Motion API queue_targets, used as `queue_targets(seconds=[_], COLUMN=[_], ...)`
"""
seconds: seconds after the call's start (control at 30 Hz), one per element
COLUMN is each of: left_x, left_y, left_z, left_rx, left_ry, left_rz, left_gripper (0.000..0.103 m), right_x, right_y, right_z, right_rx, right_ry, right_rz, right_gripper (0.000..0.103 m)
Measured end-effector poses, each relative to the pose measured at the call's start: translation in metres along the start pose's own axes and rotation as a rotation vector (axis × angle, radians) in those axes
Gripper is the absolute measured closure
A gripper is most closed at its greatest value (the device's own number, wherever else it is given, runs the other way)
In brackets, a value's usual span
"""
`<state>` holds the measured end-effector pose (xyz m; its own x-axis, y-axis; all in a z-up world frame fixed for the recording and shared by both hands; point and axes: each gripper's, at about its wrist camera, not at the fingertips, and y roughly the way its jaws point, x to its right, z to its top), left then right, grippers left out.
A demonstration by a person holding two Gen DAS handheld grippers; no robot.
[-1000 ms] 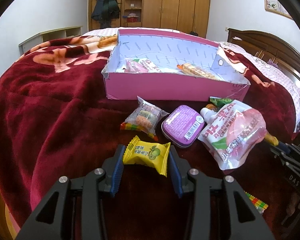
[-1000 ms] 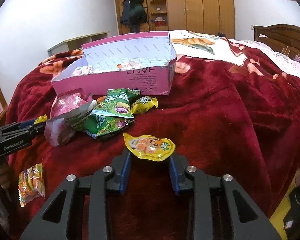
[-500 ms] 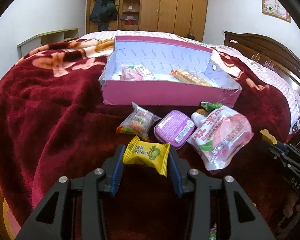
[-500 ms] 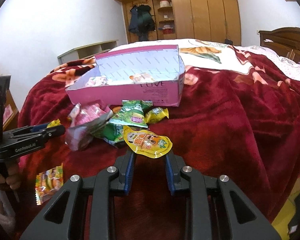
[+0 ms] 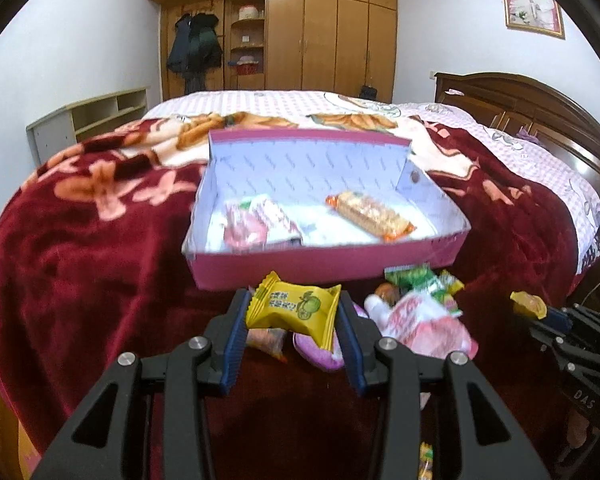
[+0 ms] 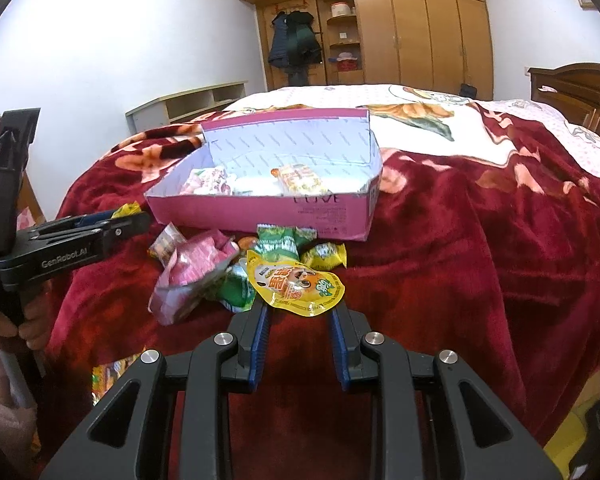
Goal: Organize snacks
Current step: 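Carry the yellow candy and jelly pouch over the pink box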
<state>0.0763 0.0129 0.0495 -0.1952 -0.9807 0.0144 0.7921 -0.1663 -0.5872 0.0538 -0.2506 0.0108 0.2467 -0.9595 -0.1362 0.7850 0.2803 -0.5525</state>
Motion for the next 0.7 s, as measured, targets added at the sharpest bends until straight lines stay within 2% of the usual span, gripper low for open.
queue_targets(seconds=[0.3, 0.5, 0.7], left_x=[0.001, -0.001, 0.000], left_y=[0.009, 0.020, 0.036], left_z=[0.033, 0.047, 0.060], left_rx=[0.036, 0.044, 0.043], left_ry=[0.006, -0.017, 0.004], left_rz=[0.009, 0.003, 0.014], left_gripper=[0.059, 0.059, 0.059], right_x=[-0.008, -0.011, -0.005], right_y=[-0.001, 0.007, 0.020], right_z=[0.038, 0.059, 0.077], right_rx=[0.039, 0.048, 0.049], right_ry=[-0.044, -0.062, -0.062], right_rz=[0.008, 0.008, -0.015], right_gripper=[0.075, 0.075, 0.075])
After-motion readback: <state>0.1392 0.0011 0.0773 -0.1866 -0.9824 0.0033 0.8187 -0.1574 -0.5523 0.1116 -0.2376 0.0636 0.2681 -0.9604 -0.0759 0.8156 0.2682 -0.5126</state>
